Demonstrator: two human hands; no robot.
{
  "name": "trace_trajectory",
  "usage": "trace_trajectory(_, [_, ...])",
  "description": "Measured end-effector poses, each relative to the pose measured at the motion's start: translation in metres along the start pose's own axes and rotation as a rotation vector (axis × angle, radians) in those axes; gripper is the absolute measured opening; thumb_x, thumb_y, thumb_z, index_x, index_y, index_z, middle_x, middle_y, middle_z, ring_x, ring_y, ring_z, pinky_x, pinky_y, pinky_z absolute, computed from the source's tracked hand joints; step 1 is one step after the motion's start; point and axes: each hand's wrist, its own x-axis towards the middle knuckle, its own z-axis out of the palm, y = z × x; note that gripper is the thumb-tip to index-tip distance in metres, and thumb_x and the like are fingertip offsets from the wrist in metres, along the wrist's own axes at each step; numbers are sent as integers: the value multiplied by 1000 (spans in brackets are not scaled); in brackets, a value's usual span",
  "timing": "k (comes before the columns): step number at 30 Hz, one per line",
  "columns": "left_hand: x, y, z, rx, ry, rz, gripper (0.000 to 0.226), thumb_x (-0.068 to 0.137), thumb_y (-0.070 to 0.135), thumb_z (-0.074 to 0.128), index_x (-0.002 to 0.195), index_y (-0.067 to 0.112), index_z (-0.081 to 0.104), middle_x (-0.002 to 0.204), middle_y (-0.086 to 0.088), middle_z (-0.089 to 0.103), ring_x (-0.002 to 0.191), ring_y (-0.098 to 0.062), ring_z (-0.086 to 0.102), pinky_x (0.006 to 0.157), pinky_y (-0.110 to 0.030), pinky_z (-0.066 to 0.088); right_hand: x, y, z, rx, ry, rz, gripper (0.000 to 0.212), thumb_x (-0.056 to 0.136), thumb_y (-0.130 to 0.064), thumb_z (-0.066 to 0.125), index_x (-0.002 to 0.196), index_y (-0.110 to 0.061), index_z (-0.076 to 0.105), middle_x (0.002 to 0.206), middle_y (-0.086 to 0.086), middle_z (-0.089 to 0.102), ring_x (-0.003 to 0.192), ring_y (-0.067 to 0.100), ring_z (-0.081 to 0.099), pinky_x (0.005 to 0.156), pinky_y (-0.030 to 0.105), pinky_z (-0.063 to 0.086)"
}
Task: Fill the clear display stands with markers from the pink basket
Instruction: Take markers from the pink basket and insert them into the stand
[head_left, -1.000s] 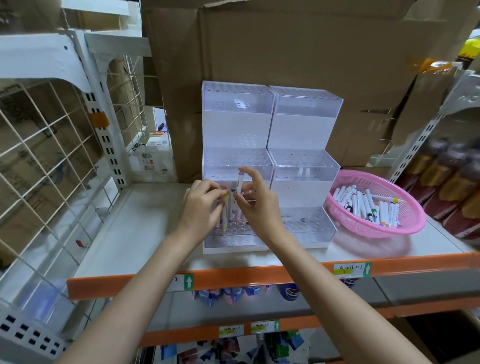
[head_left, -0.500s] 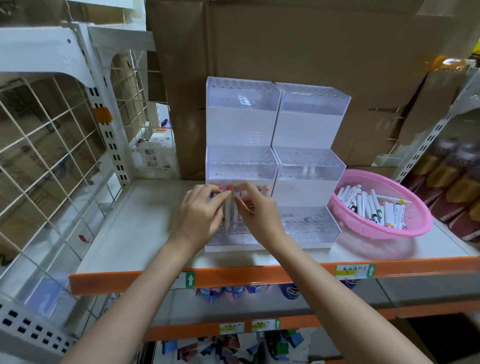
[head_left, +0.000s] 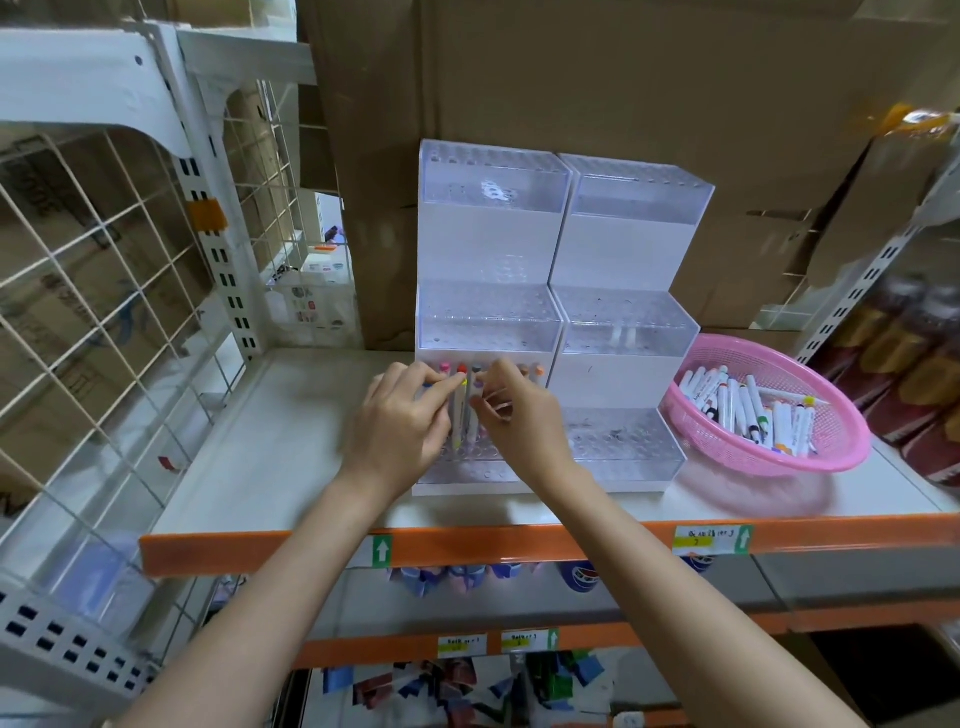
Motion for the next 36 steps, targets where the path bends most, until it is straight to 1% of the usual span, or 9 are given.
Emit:
trace_trajectory(5, [0,3,-1,2,-7,-18,39,85,19,43,114,11,68,92,-7,60,86,-23,48,70,-37,45,3,-2,-3,-26,-4,23,19,83,-7,71,86,-8,52,66,0,60,65,23,58,90,51,49])
trace_trajectory(8, [0,4,-4,-5,-27,-40,40,85,21,42,114,12,68,92,-6,59,86,-25,51,72,-38,46,5,-3,-4,5,-29,73,22,82,-11,72,87,-13,51,70,-3,61,67,19,59,79,42,52])
trace_trajectory(11, [1,5,-6,-20,-61,-73,42,83,22,41,115,14,67,94,-5,58,87,-25,52,73,-38,46,6,-3,-4,64,-26,117,24,82,-11,72,85,-17,49,73,-1,63,66,21,61,66,40,52])
trace_trajectory(16, [3,9,-11,-51,-110,-116,44,81,26,40,114,15,67,96,-3,58,89,-23,51,73,-37,46,-3,10,2,20,-144,112,21,82,-9,71,95,-11,54,80,2,66,75,27,63,71,45,54])
trace_trajectory(21, [6,17,-14,-38,-117,-124,42,81,27,42,115,14,65,103,-5,59,97,-22,51,78,-38,46,-11,13,-15,80,-95,80,25,85,-17,71,106,-11,59,85,1,65,73,16,60,70,27,51])
trace_trajectory(24, [13,36,-8,5,-130,-25,38,80,21,50,115,14,64,107,-5,58,101,-22,51,81,-38,44,-14,21,-34,68,-80,79,23,87,-18,67,109,-15,59,84,0,66,73,13,60,69,28,49])
trace_trajectory(29, [32,85,25,-20,-208,85,39,77,16,63,115,13,65,110,-8,61,105,-28,56,86,-41,45,-27,50,-81,-143,-39,164,25,89,-26,64,111,-16,61,98,-1,67,90,16,60,73,33,48])
trace_trajectory(32, [47,116,47,-55,-244,133,39,78,21,53,114,12,66,106,-7,62,99,-28,59,83,-38,47,-38,76,-117,-251,28,243,25,89,-29,62,112,-18,61,102,-1,67,96,16,60,74,34,49])
trace_trajectory(36, [69,157,80,-117,-295,171,40,74,20,54,111,12,67,104,-8,63,97,-30,61,79,-37,48,-46,113,-165,-343,57,334,30,89,-30,61,115,-15,62,103,6,66,99,26,59,78,41,49])
